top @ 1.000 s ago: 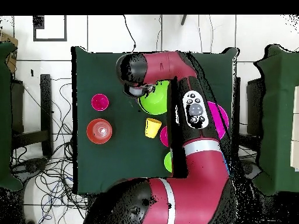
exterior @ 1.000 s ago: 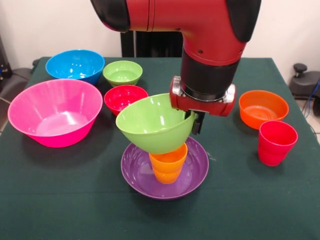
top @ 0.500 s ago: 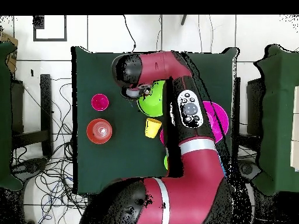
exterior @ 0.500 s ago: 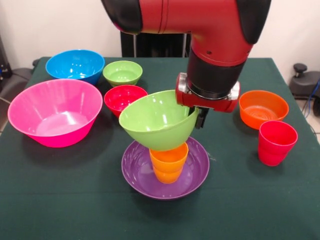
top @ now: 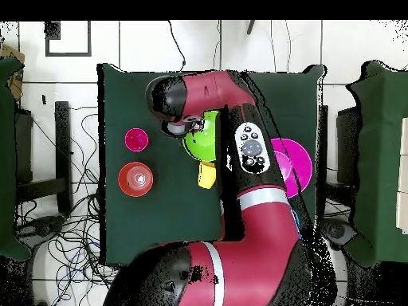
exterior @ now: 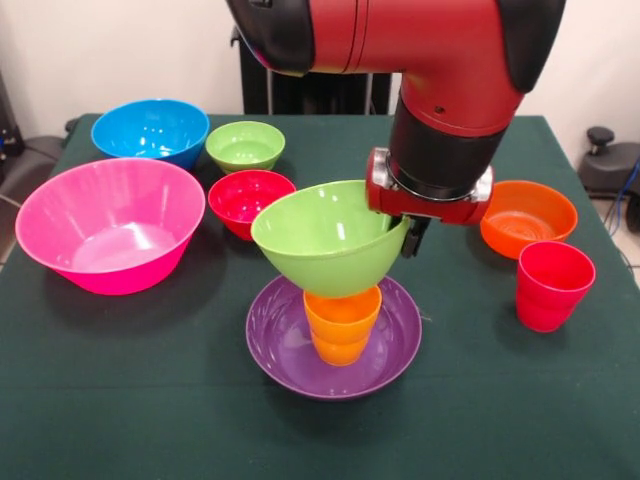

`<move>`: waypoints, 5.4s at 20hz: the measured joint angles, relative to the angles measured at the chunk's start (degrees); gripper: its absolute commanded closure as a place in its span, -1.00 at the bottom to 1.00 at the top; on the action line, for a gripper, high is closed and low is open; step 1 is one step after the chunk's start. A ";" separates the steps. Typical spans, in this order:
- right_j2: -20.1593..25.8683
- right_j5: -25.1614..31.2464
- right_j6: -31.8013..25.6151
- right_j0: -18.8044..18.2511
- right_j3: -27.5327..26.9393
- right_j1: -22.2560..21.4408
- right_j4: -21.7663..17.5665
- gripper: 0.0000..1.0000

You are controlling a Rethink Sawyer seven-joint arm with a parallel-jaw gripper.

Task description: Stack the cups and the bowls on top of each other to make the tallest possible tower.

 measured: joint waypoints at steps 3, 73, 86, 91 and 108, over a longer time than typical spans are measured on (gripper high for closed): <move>-0.01 0.09 0.00 0.04 -0.22 0.15 -0.71 1.00; 0.01 13.99 -4.78 2.86 -12.37 5.74 -2.15 1.00; 0.02 14.02 -4.77 4.99 -13.25 6.53 -2.15 1.00; 0.02 14.04 -4.77 5.04 -13.75 6.69 -2.13 1.00; 0.02 15.14 -4.78 4.00 -13.77 6.69 -1.97 1.00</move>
